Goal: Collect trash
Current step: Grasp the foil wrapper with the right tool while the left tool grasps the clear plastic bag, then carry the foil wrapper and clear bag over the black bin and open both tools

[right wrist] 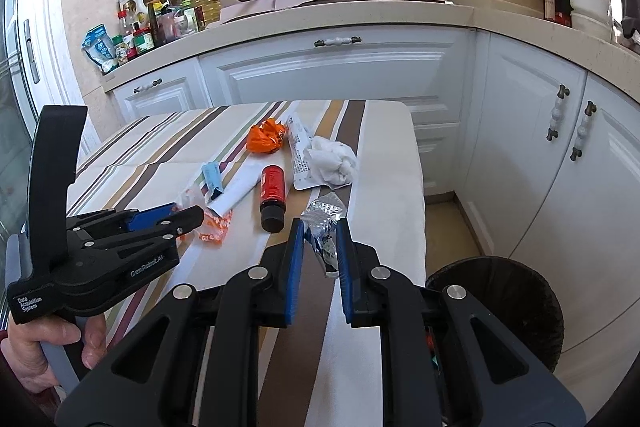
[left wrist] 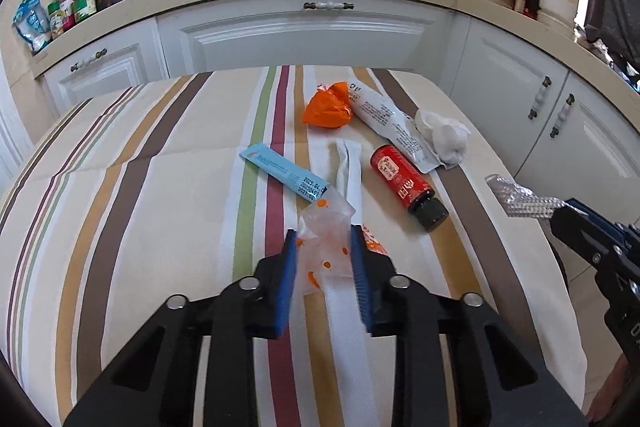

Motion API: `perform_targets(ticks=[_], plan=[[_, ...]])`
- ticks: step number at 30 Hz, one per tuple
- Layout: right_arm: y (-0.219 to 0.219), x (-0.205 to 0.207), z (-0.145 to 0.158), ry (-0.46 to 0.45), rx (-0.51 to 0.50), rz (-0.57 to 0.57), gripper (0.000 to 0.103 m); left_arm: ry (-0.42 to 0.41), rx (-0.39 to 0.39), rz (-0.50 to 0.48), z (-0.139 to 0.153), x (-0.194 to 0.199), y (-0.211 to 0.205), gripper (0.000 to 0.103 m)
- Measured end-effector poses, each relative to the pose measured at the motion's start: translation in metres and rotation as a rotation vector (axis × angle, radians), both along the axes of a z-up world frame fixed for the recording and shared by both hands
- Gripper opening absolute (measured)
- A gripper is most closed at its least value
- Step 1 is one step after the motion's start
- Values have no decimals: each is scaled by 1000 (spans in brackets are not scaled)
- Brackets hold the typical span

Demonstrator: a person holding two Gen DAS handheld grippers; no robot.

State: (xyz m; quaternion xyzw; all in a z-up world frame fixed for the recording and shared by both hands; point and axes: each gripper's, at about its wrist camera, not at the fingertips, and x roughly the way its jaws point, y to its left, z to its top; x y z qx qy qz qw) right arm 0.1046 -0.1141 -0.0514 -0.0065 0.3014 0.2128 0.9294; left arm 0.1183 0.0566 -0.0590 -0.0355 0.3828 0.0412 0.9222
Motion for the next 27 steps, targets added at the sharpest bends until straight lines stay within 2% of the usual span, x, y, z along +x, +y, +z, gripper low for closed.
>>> perform_targets(ticks=[10,21,27], plan=[[1,-9,2,-21,6,2,16,-42,4,0,9,-21,4,20],[-5,-28,17,-85,15,-15,16,-145,49,12,31,-44,-3,19],[-19,-38,25,-121,9,-52,16,-193,43,-6,44,-49,-14,19]])
